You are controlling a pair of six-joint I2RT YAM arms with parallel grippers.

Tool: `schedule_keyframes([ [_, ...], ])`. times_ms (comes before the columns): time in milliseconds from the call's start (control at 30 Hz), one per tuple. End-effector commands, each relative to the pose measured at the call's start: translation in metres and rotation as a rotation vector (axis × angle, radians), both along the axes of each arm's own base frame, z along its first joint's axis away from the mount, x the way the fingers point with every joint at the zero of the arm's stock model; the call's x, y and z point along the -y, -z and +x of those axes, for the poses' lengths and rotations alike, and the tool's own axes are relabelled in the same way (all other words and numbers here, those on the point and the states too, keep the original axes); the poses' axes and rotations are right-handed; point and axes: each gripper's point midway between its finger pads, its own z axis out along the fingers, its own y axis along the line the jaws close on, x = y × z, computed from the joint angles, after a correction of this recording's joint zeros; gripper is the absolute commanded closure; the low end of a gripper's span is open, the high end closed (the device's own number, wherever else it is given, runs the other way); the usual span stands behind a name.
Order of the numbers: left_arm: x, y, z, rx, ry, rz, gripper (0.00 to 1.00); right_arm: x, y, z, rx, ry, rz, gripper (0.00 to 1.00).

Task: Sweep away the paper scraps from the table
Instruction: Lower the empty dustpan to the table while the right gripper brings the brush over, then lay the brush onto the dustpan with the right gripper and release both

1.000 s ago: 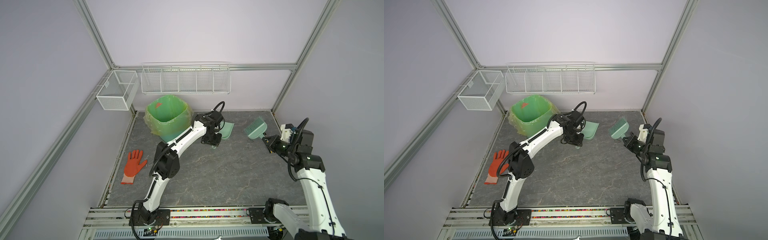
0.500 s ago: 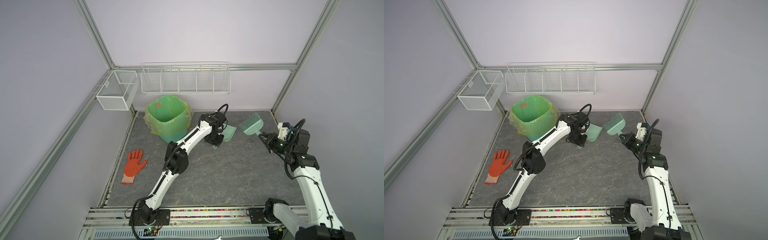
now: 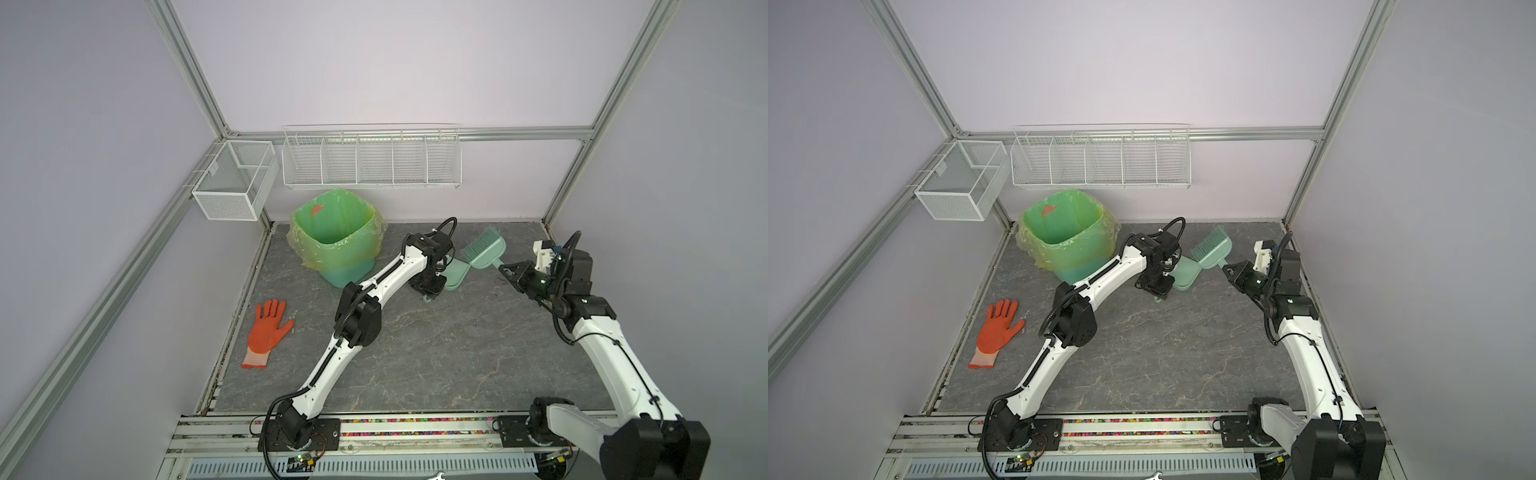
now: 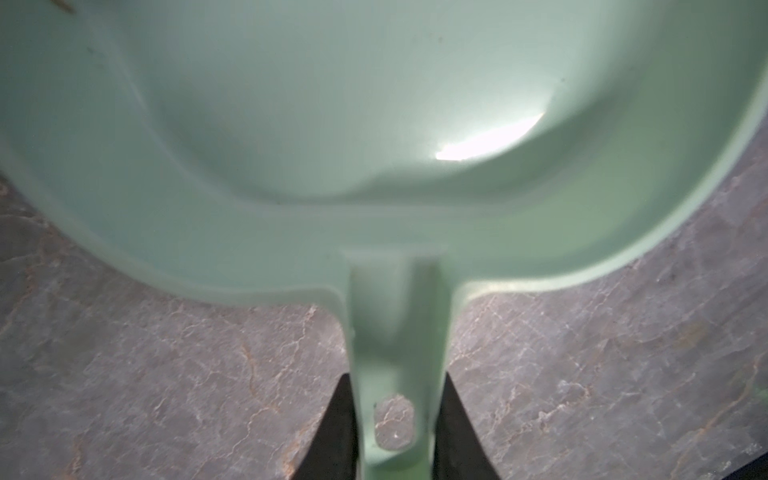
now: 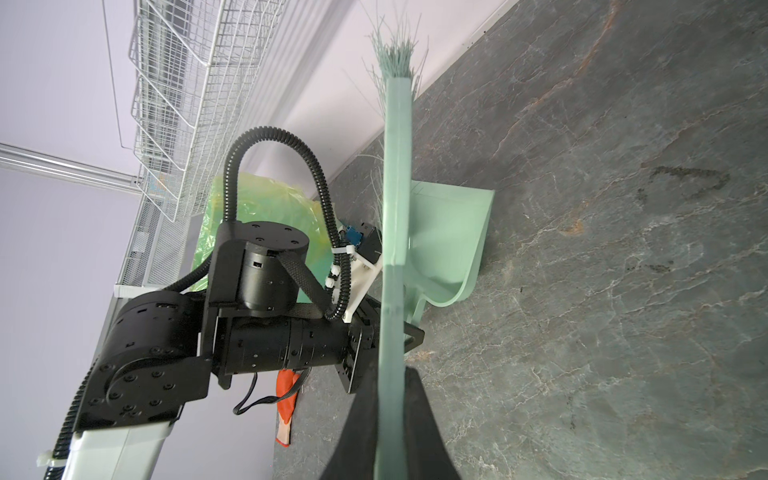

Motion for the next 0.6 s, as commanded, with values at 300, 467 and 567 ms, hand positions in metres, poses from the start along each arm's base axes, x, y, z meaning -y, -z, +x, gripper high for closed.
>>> schedule_keyframes([
  [300,0.007,0.01,0.002,0.002,0.032,-0.004,1.0,-0.029,0.047,0.014,-0.068,-0.038,0.008,0.93],
  [467,0.007,0.009,0.005,0.019,0.03,-0.001,0.98,-0.036,0.059,0.022,-0.092,-0.055,0.027,0.93],
  [567,0.007,0.008,0.006,0.025,0.031,-0.002,0.97,-0.042,0.066,0.028,-0.105,-0.065,0.035,0.93],
])
